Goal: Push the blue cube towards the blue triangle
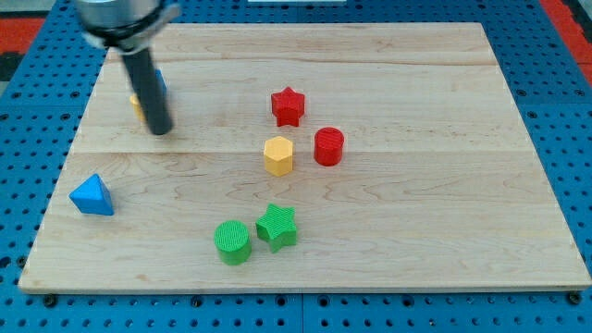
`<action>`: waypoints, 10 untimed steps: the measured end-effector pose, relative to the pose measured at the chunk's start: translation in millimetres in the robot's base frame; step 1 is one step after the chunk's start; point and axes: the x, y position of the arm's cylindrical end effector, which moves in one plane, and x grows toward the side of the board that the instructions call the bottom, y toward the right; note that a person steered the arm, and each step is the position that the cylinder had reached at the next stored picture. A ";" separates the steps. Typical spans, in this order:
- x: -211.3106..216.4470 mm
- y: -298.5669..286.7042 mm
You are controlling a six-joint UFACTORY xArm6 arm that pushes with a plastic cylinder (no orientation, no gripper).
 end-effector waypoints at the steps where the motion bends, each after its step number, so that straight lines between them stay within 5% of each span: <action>1: -36.2 -44.1; 2: -51.0 55.4; 3: -57.4 94.4; 4: -125.7 59.9; 5: -122.1 28.6; 6: -63.3 28.2; 8: -67.3 1.3; 10: 28.8 15.2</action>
